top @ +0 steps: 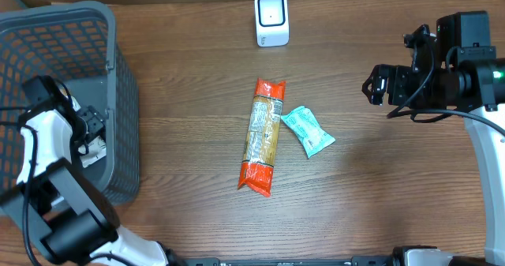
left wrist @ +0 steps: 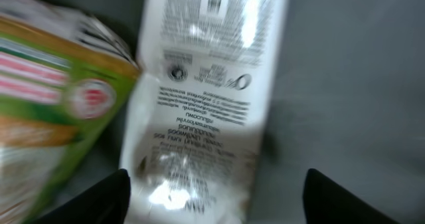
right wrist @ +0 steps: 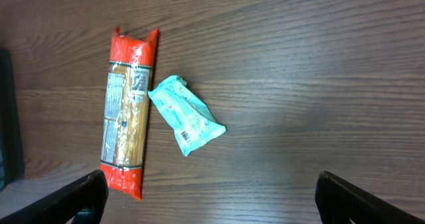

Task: Scan the item barcode
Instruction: 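Reach the left gripper into the basket and grasp the white Pantene tube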

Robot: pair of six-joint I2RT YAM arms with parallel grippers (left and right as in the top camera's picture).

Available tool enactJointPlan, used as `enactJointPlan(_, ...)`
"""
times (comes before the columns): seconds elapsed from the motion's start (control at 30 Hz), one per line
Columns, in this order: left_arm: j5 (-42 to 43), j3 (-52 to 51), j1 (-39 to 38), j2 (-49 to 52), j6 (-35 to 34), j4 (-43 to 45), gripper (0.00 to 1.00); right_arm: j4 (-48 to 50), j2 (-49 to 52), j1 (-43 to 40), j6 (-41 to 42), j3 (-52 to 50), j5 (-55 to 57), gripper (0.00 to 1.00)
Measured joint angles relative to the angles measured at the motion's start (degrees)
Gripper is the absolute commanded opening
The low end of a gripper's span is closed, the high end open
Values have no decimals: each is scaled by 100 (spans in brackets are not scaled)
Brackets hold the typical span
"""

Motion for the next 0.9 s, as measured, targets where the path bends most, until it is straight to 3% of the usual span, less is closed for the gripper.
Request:
enactJointPlan(0.23,-295,15,4,326,22,0,57,-79,0,0,2,0,0,100)
enactJointPlan(0.3,-251,26,0,345,20,13,45,-76,0,0,2,0,0,100)
enactJointPlan(0.43,-315,79,0,380,26,-24,4,-76,0,0,2,0,2,100)
enactJointPlan(0.7,-413,306,0,363,37,-306,4,-50,0,0,2,0,0,100)
enactJointPlan(0.9,-63,890,0,413,22,-1563,4,0,0,0,0,0,2,100)
